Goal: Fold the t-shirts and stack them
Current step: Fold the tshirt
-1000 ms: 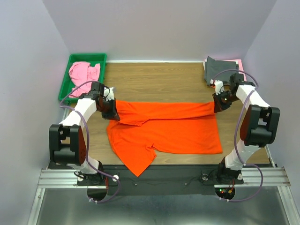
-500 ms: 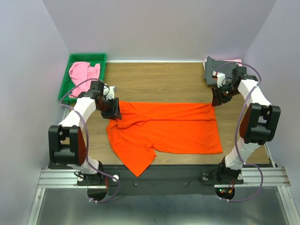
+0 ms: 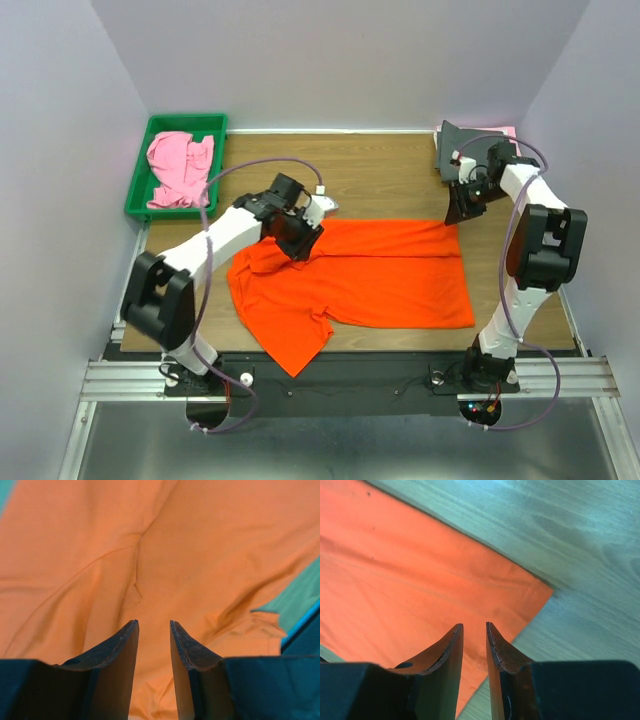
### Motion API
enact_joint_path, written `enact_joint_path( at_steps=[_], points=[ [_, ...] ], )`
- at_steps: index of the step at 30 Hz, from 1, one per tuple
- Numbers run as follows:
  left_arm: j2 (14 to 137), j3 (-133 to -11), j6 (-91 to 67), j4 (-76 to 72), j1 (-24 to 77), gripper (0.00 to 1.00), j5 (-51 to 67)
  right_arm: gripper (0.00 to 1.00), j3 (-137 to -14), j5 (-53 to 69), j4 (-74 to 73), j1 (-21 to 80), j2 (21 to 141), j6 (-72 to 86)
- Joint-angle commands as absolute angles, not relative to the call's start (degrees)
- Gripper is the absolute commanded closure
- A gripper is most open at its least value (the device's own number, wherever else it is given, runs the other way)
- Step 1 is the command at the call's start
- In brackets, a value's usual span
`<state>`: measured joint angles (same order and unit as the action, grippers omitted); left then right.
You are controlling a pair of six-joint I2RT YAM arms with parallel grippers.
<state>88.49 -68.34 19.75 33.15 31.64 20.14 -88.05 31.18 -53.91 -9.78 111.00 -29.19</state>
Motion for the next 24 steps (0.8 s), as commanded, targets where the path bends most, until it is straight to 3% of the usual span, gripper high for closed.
enact_joint_path(
  at_steps=[1,7,15,24],
  points=[
    [92.89,-69.61,22.24,32.53,33.74,0.57,14.86,0.69,-92.28,32.96,-52.03,-8.18,111.79,-24.44],
    [98.61,-70.57,21.97,28.83,35.24,0.56,8.27,0.69,-92.37,31.73,-50.02,-6.68,113.82,-21.8],
    [102.74,-71.19,23.91,29.71,35.33,0.54,9.31,0.69,-91.49,30.06,-49.48,-6.42,114.96,-20.57],
    [103.18,-69.26,24.08,29.97,35.42,0.6,10.2,0.7,-90.0,29.88,-49.04,-6.5,114.52,-20.31]
  ],
)
